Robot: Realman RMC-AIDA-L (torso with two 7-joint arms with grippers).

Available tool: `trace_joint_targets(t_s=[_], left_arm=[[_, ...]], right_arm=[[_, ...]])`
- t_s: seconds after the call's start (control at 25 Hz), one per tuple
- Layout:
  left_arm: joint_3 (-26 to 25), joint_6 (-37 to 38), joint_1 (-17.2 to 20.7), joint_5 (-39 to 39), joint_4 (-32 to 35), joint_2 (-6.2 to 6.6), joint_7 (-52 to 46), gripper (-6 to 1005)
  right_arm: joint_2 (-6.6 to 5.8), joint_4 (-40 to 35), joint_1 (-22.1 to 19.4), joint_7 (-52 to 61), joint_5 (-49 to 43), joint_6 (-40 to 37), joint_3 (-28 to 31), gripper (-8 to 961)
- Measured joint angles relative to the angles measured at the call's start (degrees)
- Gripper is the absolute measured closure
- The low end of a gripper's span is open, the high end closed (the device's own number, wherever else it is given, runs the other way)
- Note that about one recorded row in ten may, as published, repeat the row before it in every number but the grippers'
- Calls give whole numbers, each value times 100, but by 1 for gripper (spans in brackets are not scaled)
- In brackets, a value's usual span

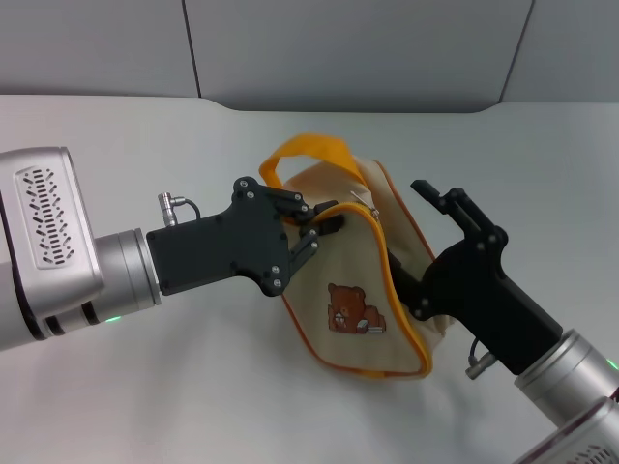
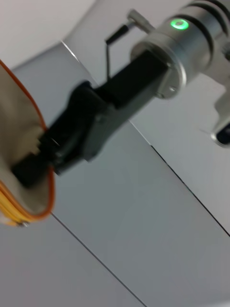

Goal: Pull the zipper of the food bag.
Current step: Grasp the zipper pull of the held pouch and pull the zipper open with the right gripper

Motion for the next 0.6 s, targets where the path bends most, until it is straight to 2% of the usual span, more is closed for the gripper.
trace_joint_targets(t_s=[0.32,0.6], left_arm=[[-8,-62,14,-7,0,0,-20,939],[21,-73,1,-7,-11,-6,-9,941]], right_arm=[[0,83,-231,-349,20,-711,123,187],[0,133,-193,-362,-116,-541,166,204]])
